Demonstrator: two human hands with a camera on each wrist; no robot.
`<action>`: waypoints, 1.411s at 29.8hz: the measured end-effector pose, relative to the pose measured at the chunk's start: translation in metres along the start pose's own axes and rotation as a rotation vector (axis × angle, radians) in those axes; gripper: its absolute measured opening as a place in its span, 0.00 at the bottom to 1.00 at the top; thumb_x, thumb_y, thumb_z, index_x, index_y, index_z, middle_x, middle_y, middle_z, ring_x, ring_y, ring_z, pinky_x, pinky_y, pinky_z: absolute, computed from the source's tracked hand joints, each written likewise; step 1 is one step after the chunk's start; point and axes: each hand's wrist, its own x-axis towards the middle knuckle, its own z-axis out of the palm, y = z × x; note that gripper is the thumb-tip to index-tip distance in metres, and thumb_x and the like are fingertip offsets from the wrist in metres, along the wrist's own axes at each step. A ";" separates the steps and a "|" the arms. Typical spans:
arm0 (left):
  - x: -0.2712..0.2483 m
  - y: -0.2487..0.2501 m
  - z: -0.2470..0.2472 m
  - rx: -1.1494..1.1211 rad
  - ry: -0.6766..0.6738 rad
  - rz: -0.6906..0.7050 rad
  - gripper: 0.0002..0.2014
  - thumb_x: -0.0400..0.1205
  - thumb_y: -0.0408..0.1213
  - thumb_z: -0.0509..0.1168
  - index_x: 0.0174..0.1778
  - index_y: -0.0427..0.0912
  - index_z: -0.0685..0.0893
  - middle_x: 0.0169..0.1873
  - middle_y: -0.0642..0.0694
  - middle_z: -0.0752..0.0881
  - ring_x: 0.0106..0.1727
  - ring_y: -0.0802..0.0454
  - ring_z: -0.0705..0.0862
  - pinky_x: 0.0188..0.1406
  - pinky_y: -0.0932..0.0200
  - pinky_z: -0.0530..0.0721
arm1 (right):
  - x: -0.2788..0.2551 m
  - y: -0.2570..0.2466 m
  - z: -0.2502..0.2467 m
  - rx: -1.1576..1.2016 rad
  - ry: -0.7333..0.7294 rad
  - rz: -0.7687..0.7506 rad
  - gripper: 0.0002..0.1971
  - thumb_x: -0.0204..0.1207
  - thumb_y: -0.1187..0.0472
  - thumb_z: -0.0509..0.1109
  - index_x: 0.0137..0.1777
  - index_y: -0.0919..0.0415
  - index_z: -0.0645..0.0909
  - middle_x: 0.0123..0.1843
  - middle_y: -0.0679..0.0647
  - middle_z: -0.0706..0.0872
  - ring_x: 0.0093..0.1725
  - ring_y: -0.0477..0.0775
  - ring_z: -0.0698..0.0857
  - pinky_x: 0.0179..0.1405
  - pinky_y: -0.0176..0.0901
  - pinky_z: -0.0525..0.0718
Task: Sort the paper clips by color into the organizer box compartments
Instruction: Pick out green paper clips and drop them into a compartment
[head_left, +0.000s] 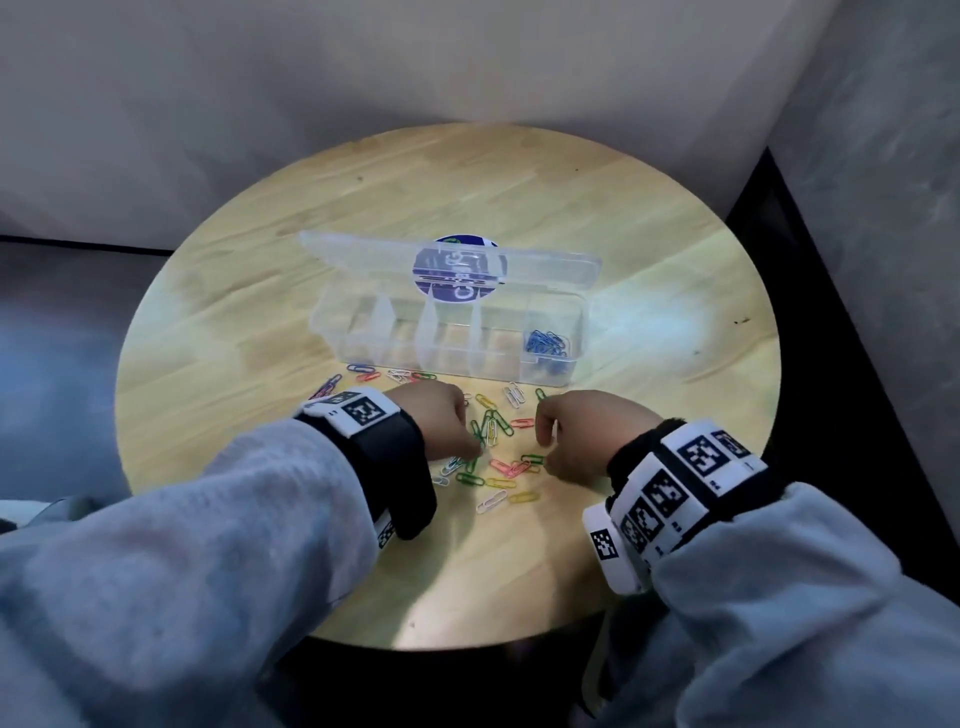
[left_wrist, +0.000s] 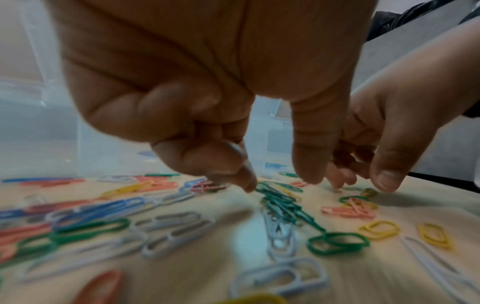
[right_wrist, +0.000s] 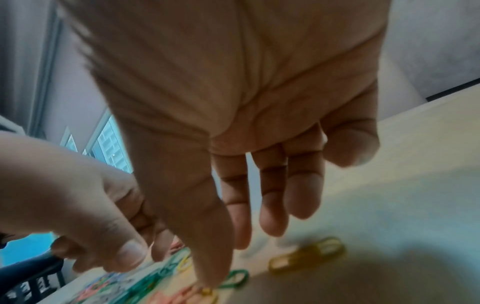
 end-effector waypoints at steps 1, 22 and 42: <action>0.002 0.002 0.002 -0.004 0.006 0.001 0.11 0.72 0.49 0.72 0.41 0.48 0.79 0.38 0.51 0.81 0.42 0.51 0.79 0.29 0.62 0.69 | 0.002 -0.002 0.001 -0.012 -0.008 -0.009 0.08 0.72 0.63 0.68 0.48 0.49 0.78 0.50 0.48 0.80 0.48 0.50 0.77 0.46 0.40 0.77; 0.000 -0.007 -0.023 -0.968 -0.186 -0.008 0.13 0.80 0.24 0.61 0.29 0.37 0.75 0.33 0.38 0.81 0.32 0.49 0.80 0.25 0.66 0.81 | 0.009 0.009 -0.020 0.535 -0.037 -0.040 0.08 0.71 0.70 0.67 0.41 0.56 0.81 0.31 0.50 0.81 0.31 0.51 0.80 0.38 0.44 0.82; 0.007 -0.001 -0.011 -0.296 0.073 0.013 0.09 0.75 0.39 0.70 0.33 0.49 0.77 0.31 0.53 0.79 0.37 0.52 0.78 0.31 0.63 0.70 | 0.008 0.008 -0.010 0.180 0.081 0.099 0.14 0.76 0.59 0.64 0.61 0.51 0.79 0.53 0.53 0.82 0.49 0.54 0.81 0.43 0.38 0.73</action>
